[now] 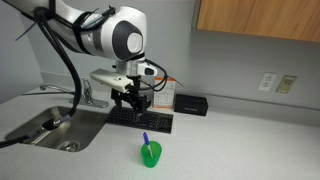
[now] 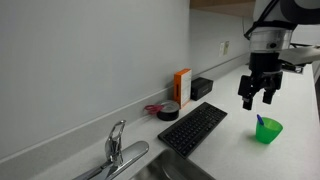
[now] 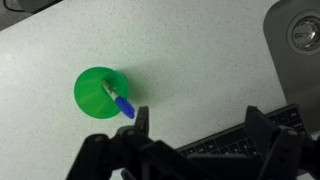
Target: Take the marker out of the cup and put it on the counter
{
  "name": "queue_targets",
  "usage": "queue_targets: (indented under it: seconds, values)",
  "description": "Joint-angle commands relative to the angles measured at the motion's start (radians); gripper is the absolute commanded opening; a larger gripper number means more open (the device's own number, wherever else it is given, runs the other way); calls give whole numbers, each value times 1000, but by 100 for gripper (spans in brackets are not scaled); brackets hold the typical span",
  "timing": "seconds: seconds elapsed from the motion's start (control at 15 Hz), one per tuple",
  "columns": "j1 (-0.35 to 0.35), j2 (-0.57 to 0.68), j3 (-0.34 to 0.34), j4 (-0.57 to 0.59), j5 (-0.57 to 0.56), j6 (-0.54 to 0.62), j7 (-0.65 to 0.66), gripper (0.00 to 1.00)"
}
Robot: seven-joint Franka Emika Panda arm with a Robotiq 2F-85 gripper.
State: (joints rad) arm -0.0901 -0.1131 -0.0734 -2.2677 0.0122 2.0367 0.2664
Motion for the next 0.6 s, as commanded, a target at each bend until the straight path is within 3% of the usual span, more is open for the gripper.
queue_targets:
  seconds: [0.0,0.53]
  values:
    - [-28,28,-25,-26,-52,75,-20,100]
    - [-52,139,-73,-32,-68,167,-10,100]
